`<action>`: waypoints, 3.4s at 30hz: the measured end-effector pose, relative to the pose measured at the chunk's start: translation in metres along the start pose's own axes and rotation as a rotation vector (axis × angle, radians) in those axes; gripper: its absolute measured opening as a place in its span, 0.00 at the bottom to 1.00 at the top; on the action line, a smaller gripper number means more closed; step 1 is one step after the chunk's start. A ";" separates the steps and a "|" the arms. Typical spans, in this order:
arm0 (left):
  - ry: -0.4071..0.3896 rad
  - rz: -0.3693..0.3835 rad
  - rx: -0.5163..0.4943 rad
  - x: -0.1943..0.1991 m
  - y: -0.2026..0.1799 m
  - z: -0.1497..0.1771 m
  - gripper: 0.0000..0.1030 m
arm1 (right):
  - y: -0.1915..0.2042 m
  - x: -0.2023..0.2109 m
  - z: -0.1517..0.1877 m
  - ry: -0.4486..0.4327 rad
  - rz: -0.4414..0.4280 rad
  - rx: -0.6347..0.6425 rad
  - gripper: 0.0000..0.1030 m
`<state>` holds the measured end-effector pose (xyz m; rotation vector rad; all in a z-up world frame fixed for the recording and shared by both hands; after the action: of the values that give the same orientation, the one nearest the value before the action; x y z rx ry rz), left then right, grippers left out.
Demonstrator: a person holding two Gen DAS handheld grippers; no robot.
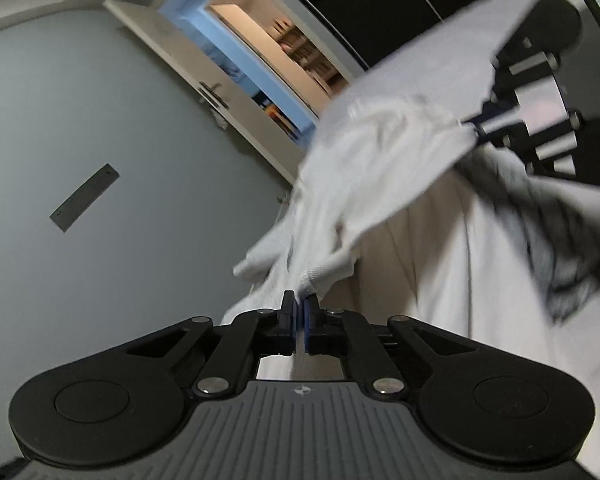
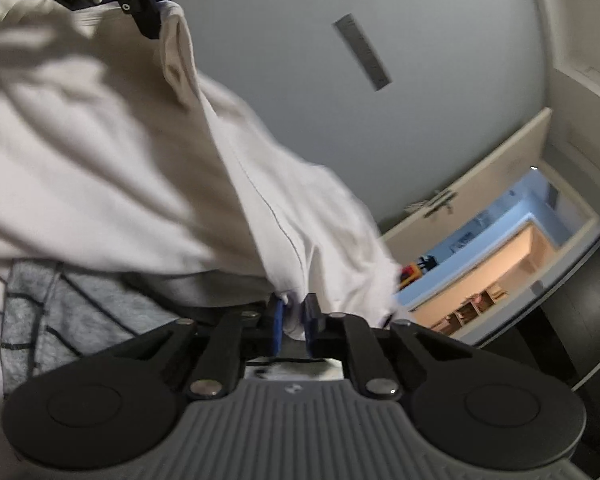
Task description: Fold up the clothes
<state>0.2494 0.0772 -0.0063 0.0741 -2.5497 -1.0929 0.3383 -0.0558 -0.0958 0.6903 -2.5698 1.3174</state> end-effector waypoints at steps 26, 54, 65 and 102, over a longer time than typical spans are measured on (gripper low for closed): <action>-0.538 0.012 0.412 0.357 0.166 -0.217 0.01 | -0.216 0.431 -0.126 -0.273 0.670 -0.164 0.07; -0.135 0.829 0.049 0.184 -0.158 -0.170 0.01 | -0.084 0.472 0.165 0.385 0.399 -0.679 0.08; -0.005 0.896 0.107 0.143 -0.198 -0.158 0.02 | -0.083 0.382 0.230 0.413 0.196 -0.963 0.16; 0.334 0.868 0.379 0.084 -0.206 -0.129 0.01 | -0.063 0.447 0.352 0.437 0.036 -1.810 0.44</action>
<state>0.1970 -0.1711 -0.0446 -0.6345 -2.0766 -0.2345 -0.0047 -0.5143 -0.1013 -0.0647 -2.1544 -0.9246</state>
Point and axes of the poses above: each gripper's, at about its wrist camera, not at the fingertips, and x roughly against the way its jaws point, y to its left, z to its underside, the point moved 3 cm from there along -x, roughly the way its jaws point, and after that the axes turned 7 degrees about -z, right-handed, at the moved point
